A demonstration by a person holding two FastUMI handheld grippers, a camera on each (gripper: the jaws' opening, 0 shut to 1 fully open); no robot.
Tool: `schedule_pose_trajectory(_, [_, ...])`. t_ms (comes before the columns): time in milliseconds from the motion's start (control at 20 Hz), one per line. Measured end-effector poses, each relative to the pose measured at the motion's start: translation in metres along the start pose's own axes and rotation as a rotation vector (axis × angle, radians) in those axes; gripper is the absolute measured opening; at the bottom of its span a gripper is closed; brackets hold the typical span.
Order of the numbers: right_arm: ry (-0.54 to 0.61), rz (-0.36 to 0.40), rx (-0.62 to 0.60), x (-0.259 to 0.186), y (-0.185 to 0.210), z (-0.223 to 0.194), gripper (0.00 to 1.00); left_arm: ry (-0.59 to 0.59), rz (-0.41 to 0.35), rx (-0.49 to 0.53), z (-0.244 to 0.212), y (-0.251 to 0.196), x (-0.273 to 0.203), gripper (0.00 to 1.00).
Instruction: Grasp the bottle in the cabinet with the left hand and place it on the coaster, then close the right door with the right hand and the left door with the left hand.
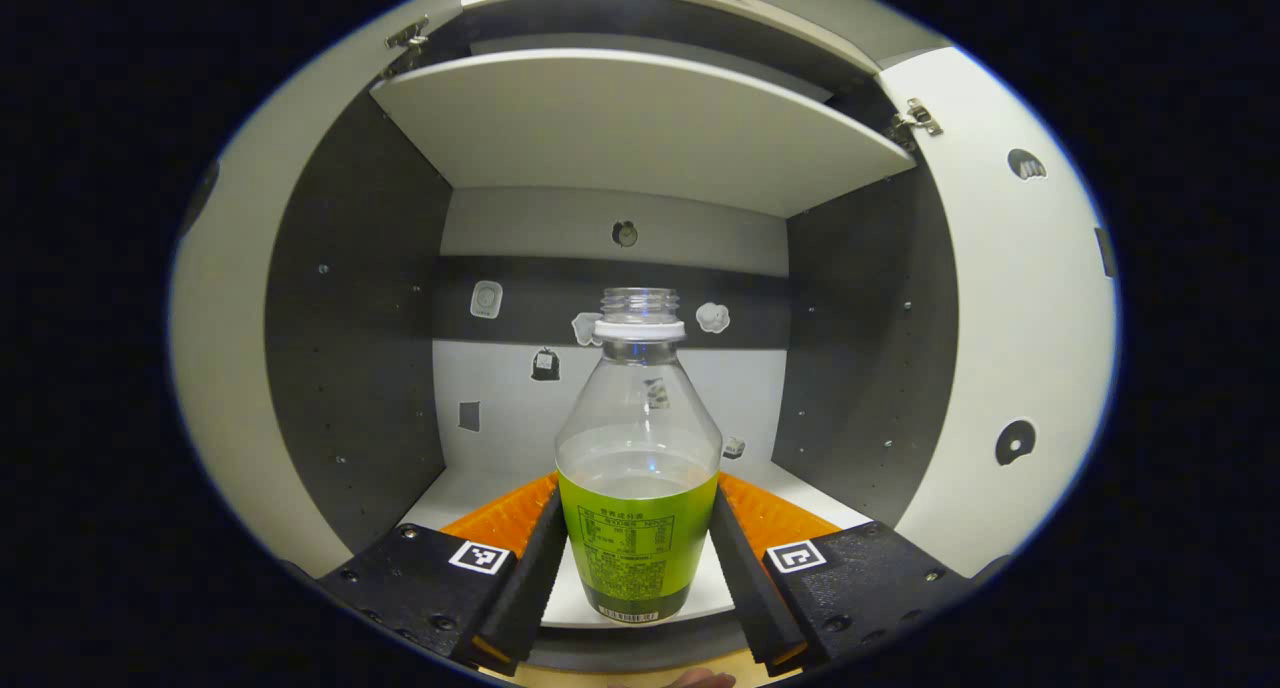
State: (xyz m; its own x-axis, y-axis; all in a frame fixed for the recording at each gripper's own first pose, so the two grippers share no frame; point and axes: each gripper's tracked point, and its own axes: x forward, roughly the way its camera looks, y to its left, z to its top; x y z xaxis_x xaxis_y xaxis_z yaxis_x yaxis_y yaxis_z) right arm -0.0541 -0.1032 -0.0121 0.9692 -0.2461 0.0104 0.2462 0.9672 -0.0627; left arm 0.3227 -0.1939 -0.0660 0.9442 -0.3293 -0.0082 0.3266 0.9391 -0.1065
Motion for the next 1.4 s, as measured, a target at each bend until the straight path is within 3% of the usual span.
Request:
schedule_pose_trajectory(200, [-0.01,0.022,0.028,-0.01,0.0,-0.003,0.96,-0.052,-0.009,-0.037,0.004,-0.012,-0.046,0.78])
schedule_pose_trajectory(450, [0.006,0.033,0.044,-0.014,-0.009,-0.018,0.96,-0.141,-0.026,0.016,-0.012,-0.019,-0.1,0.78])
schedule_pose_trajectory(1000, [0.051,0.058,0.12,-0.003,-0.009,-0.034,0.96,0.078,-0.277,0.094,-0.179,-0.086,-0.235,0.79])
schedule_pose_trajectory(1400, [0.032,0.124,0.144,0.005,0.012,-0.025,0.94,0.179,-0.363,0.056,-0.261,-0.112,-0.298,0.78])
